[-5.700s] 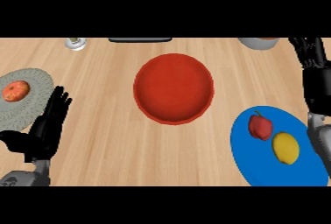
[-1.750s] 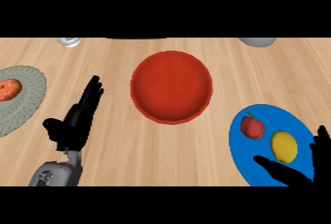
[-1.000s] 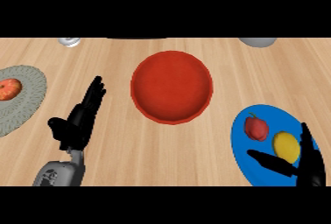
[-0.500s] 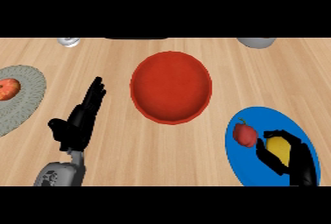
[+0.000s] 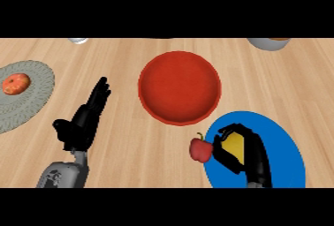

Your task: Pick the lemon from the plate and place it in the bowl

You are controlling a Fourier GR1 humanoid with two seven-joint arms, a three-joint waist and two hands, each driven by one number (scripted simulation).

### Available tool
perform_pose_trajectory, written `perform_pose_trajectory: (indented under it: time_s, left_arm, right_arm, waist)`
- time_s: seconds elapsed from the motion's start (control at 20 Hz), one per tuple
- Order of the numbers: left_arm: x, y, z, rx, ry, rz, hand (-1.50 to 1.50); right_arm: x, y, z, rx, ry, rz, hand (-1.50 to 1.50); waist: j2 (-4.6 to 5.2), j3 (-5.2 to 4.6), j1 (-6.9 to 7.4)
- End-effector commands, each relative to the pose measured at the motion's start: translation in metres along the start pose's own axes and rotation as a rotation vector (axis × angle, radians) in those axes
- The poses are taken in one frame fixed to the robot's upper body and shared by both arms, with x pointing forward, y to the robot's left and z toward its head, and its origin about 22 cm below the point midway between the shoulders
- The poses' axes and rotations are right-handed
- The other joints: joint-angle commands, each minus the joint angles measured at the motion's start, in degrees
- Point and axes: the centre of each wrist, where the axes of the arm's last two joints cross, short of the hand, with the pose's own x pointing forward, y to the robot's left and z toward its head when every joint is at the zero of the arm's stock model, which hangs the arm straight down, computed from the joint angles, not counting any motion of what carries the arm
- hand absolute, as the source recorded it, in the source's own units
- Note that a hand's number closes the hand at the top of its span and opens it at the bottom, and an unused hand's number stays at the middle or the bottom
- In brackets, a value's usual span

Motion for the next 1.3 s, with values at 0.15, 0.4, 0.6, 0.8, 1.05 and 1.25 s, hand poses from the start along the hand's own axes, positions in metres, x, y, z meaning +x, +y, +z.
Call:
perform_pose_trajectory:
  time_s: [0.15, 0.4, 0.6, 0.8, 1.05, 1.25]
  left_arm:
    - [0.008, -0.023, -0.012, -0.076, -0.028, 0.013, 0.00]
    - [0.012, -0.019, -0.015, -0.047, -0.018, 0.004, 0.00]
    - [0.001, -0.014, -0.010, -0.033, 0.009, 0.009, 0.00]
    - [0.009, -0.016, -0.012, -0.038, 0.009, 0.003, 0.00]
    - [0.004, -0.020, -0.010, -0.033, 0.014, -0.011, 0.00]
    - [0.007, -0.018, -0.013, -0.045, 0.011, -0.009, 0.00]
  right_arm:
    - [0.100, 0.078, 0.033, 0.215, -0.402, -0.043, 1.50]
    - [0.141, 0.101, 0.043, 0.103, -0.571, -0.032, 1.50]
    - [0.184, 0.101, 0.039, 0.005, -0.634, 0.007, 1.50]
    - [0.218, 0.102, 0.035, -0.057, -0.576, 0.072, 1.50]
    - [0.279, 0.092, 0.040, -0.129, -0.519, 0.140, 1.50]
    - [0.323, 0.085, 0.031, -0.197, -0.485, 0.131, 1.50]
  waist:
    - [0.48, 0.14, 4.19]
    - [-0.15, -0.01, 3.03]
    - [-0.65, -0.16, 2.01]
    - [-0.98, -0.14, 1.82]
    - [-0.89, -0.09, 1.52]
    - [-0.53, -0.09, 2.09]
